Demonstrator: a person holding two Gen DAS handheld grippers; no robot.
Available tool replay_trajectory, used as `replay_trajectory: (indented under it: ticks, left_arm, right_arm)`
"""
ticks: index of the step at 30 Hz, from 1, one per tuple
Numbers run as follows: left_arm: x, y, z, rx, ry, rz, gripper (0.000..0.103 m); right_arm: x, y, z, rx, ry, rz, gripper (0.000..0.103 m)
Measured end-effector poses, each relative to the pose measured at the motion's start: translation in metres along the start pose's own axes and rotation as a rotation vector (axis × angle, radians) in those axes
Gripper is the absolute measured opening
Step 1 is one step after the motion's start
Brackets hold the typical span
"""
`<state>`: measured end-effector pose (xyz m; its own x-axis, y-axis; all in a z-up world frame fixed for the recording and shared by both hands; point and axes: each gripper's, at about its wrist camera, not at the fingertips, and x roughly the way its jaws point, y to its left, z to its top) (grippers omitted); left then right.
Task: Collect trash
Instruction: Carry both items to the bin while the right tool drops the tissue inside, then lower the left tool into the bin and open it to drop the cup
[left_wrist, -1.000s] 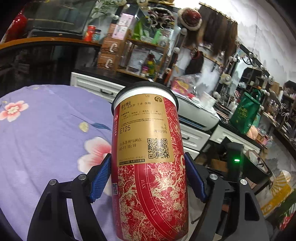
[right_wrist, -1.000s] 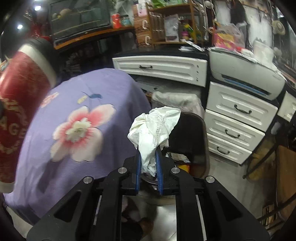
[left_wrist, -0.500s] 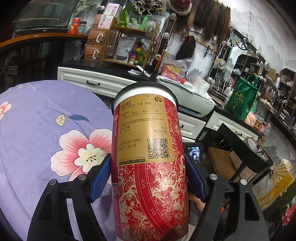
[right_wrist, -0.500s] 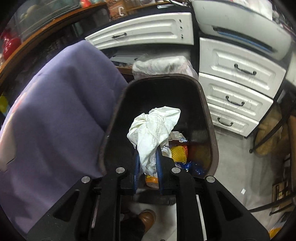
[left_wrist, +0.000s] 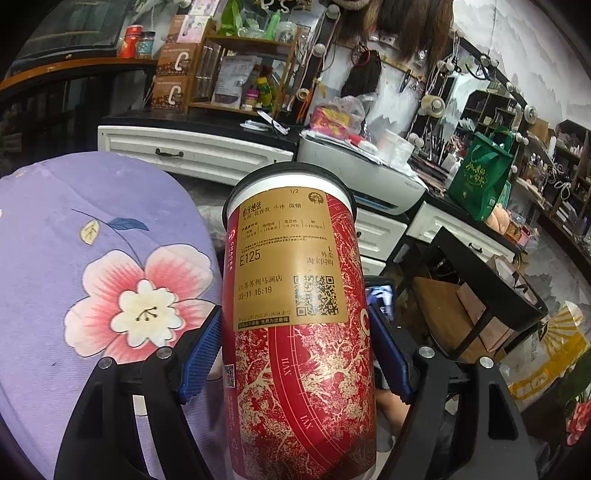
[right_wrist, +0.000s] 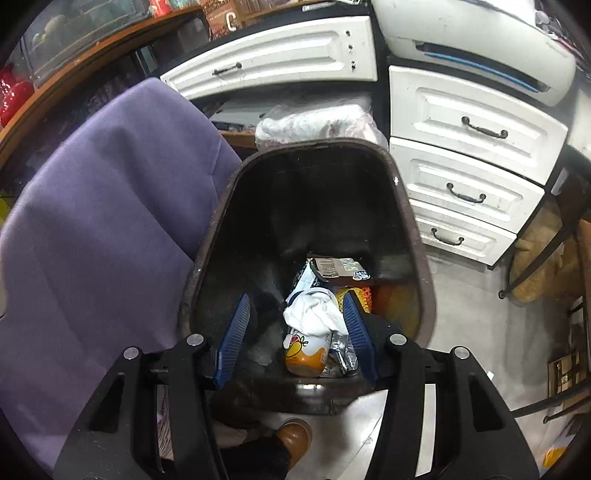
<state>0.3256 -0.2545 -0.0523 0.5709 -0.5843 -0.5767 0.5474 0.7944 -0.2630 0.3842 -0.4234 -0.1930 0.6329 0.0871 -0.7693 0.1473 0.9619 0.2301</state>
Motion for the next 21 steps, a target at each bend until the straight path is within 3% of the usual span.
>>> replay_trajectory:
  ticks: [11,19,21]
  left_arm:
    - [0.054,-0.011,0.010,0.026,0.075,0.028,0.075]
    - [0.113,-0.017,0.012,0.025,0.158,0.098,0.075]
    - [0.125,-0.024,0.013,0.066,0.155,0.148,0.075]
  right_arm:
    - [-0.082,-0.033,-0.032,0.033,-0.083,-0.060,0.054]
    - [-0.128,-0.058,-0.063,0.093,-0.121,-0.086,0.054]
    - [-0.133,-0.062,-0.070,0.103,-0.123,-0.082,0.054]
